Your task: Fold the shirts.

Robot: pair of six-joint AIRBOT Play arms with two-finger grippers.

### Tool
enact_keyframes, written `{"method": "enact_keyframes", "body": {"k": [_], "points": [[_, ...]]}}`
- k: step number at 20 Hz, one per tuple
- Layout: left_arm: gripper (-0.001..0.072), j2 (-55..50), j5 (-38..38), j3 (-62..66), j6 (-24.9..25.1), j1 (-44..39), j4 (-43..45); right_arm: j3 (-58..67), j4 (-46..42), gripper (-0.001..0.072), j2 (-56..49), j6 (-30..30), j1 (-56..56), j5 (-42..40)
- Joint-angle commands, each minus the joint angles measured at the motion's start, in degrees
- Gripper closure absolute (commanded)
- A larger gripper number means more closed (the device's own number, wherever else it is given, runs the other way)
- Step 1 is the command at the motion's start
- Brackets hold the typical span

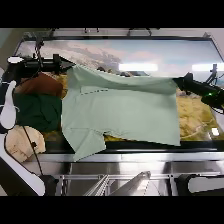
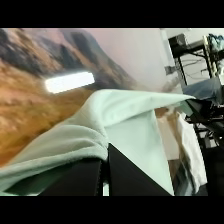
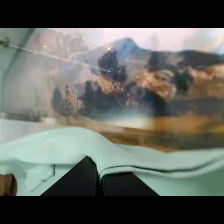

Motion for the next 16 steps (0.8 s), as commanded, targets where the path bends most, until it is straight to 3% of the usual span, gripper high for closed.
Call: {"method": "enact_keyframes", "body": {"k": [1,7,10,12,16], "points": [[0.0686,-7.8,0.2,11.2,-5.6,-0.1,0.6,11.6,3.7,0.0697,-12.8,1.5,0.0,7.0],[0.0687,-4.0,-9.1,5.5,-5.8,3.9,0.7,16.9,2.9,0.0697,-14.4,3.4,-6.6,21.4],[0.0696,-4.0,-17.1,3.2,-8.8,5.5,0.7,16.9,-7.6,0.0697,-14.4,7.0,-9.8,25.8],[0.0697,-4.0,-17.7,1.7,-8.8,5.1,1.8,16.8,-15.6,0.0697,-14.4,7.1,-9.8,26.6],[0.0697,-4.0,-18.5,0.8,-11.4,2.2,15.3,16.0,-22.5,0.0697,-14.4,5.4,-9.0,26.4]]}}
